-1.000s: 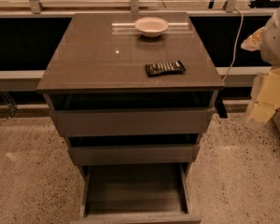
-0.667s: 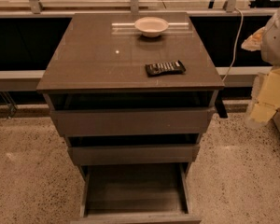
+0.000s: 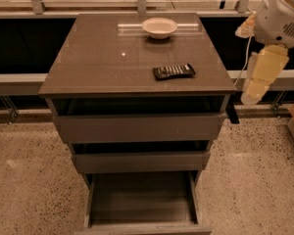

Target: Place rxbar chocolate into bottom drawer

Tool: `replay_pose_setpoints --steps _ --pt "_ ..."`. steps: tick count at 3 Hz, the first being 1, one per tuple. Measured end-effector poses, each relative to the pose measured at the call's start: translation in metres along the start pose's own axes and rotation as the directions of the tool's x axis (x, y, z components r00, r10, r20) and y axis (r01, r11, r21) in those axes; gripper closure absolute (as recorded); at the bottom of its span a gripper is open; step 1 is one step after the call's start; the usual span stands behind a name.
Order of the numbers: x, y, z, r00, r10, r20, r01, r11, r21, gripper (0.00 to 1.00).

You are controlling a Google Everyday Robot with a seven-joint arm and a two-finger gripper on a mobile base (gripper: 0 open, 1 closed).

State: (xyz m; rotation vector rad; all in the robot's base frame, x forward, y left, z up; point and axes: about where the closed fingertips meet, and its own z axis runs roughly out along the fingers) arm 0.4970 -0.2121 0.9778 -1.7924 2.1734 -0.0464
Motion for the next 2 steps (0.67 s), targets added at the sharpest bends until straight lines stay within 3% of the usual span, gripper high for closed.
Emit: replay_pose_setpoints --steps 1,2 --pt "-0.021 -0.039 0.030 0.999 -0.042 0.029 0.043 0.9977 -0.052 0.00" --pt "-0.039 -0.072 0.093 0.997 -0.055 0.047 0.060 0.9917 -0.114 0.00"
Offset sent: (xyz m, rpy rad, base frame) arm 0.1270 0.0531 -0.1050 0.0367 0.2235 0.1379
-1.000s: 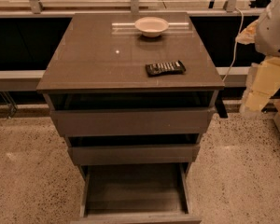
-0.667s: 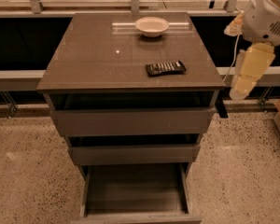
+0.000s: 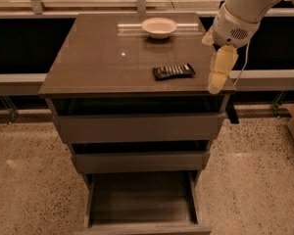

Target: Place rxbar chocolate into bottom drawer

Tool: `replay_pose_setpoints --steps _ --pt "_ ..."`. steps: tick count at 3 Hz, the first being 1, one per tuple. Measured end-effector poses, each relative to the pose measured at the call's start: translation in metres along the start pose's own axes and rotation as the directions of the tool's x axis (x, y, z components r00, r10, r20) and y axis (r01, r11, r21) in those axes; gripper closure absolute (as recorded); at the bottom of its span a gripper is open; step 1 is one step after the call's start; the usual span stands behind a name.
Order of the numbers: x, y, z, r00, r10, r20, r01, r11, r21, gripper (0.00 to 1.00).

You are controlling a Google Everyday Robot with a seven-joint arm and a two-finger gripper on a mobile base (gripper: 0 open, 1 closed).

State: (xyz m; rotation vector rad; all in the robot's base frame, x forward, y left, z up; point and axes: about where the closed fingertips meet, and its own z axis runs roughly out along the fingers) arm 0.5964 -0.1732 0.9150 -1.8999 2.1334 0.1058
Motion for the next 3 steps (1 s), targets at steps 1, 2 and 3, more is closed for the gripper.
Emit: replay_pose_setpoints --steps 1,2,3 --pt "-0.002 -0.004 0.002 1.000 -0.001 0.005 0.001 0.9999 0.010 0.00" --pt "-0.012 -0.016 0.009 0.999 -0.036 0.008 0.036 0.9993 0.004 0.00" --pt "-0.027 -0.040 0.026 0.992 -0.070 0.104 0.069 0.9976 0.010 0.00"
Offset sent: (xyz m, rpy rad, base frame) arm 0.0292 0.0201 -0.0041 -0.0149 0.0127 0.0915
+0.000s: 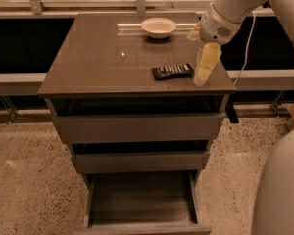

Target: Place rxbar chocolate into bottom drawer

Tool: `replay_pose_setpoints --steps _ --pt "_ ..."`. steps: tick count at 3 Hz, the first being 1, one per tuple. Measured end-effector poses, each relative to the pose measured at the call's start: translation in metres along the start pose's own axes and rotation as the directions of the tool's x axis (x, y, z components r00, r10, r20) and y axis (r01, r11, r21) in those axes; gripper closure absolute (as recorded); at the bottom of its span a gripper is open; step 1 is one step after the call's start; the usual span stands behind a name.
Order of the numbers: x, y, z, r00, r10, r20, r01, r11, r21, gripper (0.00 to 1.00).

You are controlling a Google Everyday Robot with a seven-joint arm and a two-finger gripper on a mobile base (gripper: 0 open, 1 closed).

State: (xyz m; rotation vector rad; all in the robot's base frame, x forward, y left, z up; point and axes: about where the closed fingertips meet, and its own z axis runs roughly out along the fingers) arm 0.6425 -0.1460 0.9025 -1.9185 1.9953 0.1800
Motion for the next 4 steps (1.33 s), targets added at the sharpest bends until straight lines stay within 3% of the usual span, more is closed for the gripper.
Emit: replay_pose_setpoints --steps 1,2,4 --pt "-0.017 -0.022 0.023 0.982 0.016 0.186 -0.014 0.9998 -0.012 0.00" --pt "-0.019 -0.033 0.042 0.961 0.056 0.273 -0.044 0.9979 -0.048 0.00" --pt "0.002 -0.050 0.087 0.939 0.157 0.305 -0.124 0.9843 -0.126 0.38"
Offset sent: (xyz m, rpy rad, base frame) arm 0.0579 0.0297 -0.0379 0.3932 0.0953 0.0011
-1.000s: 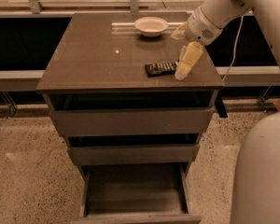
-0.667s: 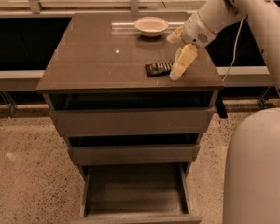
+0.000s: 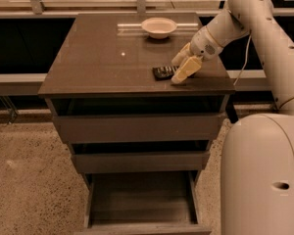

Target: Place rxbar chocolate into bottom drawer

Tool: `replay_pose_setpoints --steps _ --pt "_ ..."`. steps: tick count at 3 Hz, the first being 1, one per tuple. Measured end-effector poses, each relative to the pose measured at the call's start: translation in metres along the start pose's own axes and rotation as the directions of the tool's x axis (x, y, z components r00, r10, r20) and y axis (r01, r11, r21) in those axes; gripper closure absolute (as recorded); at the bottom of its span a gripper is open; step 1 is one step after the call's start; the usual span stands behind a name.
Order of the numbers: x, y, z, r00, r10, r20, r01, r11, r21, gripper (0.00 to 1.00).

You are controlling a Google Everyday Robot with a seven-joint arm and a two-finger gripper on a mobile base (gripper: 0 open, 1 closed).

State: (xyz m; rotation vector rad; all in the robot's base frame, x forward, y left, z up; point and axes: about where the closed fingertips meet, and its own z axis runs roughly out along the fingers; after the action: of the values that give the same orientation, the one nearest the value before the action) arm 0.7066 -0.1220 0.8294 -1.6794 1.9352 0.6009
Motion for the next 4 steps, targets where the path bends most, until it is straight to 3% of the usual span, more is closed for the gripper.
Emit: replay_pose_setpoints --steps 1,2,3,4 --pt "0.004 -0.008 0.007 1.000 0.003 0.008 -0.003 1.0000 0.008 0.39" --pt "0.008 -0.012 0.010 1.000 0.007 0.012 -0.007 0.9999 0.012 0.62" --pt "0.008 -0.006 -0.001 0.998 -0.009 0.070 0.009 1.0000 0.000 0.93" --pt "0.002 0.006 -0.035 0.994 -0.029 0.108 0.027 0.9994 0.022 1.00"
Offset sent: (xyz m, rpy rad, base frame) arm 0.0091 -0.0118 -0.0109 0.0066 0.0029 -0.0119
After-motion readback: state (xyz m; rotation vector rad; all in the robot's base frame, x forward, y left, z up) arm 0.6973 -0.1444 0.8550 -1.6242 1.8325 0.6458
